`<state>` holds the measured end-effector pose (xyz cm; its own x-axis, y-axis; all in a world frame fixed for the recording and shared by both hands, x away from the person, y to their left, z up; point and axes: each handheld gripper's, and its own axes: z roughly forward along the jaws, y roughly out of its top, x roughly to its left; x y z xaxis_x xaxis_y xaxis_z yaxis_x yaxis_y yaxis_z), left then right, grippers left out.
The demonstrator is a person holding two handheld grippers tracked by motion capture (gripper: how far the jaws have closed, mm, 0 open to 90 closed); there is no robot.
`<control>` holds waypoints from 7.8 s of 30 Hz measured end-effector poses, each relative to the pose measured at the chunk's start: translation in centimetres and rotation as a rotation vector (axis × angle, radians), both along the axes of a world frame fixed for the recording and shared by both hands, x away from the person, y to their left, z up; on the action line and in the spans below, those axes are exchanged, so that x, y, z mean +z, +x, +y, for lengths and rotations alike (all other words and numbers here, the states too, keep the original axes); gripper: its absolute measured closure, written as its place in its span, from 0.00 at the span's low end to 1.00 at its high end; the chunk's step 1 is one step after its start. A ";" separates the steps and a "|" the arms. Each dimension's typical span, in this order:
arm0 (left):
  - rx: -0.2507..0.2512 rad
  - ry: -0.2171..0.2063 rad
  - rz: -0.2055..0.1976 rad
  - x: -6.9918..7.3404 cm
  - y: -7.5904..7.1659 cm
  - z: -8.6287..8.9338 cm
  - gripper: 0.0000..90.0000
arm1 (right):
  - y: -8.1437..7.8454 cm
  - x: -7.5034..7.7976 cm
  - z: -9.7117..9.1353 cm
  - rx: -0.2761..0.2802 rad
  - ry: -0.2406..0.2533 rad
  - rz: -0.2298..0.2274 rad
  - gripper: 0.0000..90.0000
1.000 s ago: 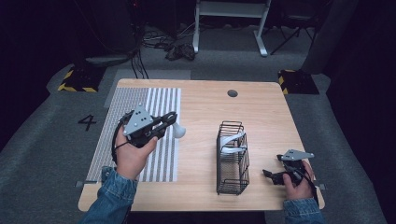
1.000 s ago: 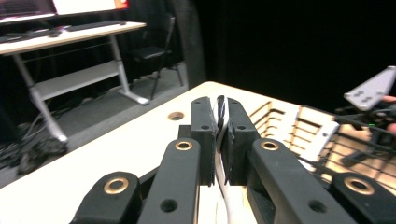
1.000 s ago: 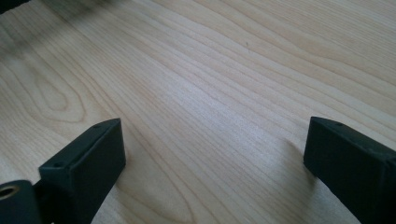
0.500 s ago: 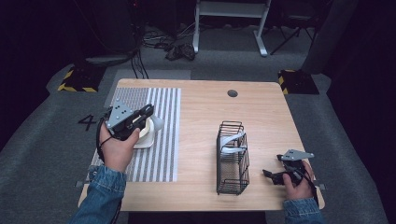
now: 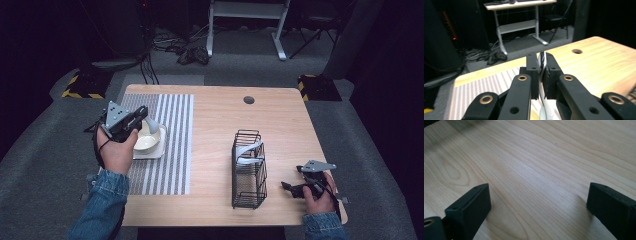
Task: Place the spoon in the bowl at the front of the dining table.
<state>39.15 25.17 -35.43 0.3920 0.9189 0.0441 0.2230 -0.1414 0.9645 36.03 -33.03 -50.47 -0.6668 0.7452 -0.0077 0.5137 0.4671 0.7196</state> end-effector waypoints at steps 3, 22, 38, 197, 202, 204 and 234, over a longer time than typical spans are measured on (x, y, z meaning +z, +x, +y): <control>0.040 0.012 0.009 -0.5 0.5 0.7 0.94 | 0.0 0.0 0.0 0.000 0.000 0.000 0.06; 0.199 0.101 0.078 -5.2 2.0 3.0 0.94 | 0.0 0.0 0.0 0.000 0.000 0.000 0.06; 0.210 0.157 0.099 -6.8 2.3 2.2 0.93 | 0.0 0.0 0.0 0.001 -0.001 -0.001 0.06; -0.062 0.103 0.246 -11.7 -11.4 5.1 0.18 | 0.0 0.0 0.0 0.001 -0.001 0.000 0.06; -0.071 0.108 0.323 -12.6 -11.4 5.3 0.18 | 0.0 0.0 0.0 0.002 0.000 0.000 0.06; -0.073 0.111 0.355 -13.1 -11.4 5.4 0.18 | 0.0 0.0 0.0 0.002 0.000 0.001 0.06; -0.026 0.152 0.450 -15.5 -11.7 6.1 0.17 | 0.0 0.0 0.0 0.001 0.000 0.000 0.06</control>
<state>27.44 31.30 -50.89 0.4255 0.9049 -0.0019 0.6083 -0.2844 0.7410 36.02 -33.02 -50.47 -0.6678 0.7443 -0.0083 0.5129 0.4682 0.7195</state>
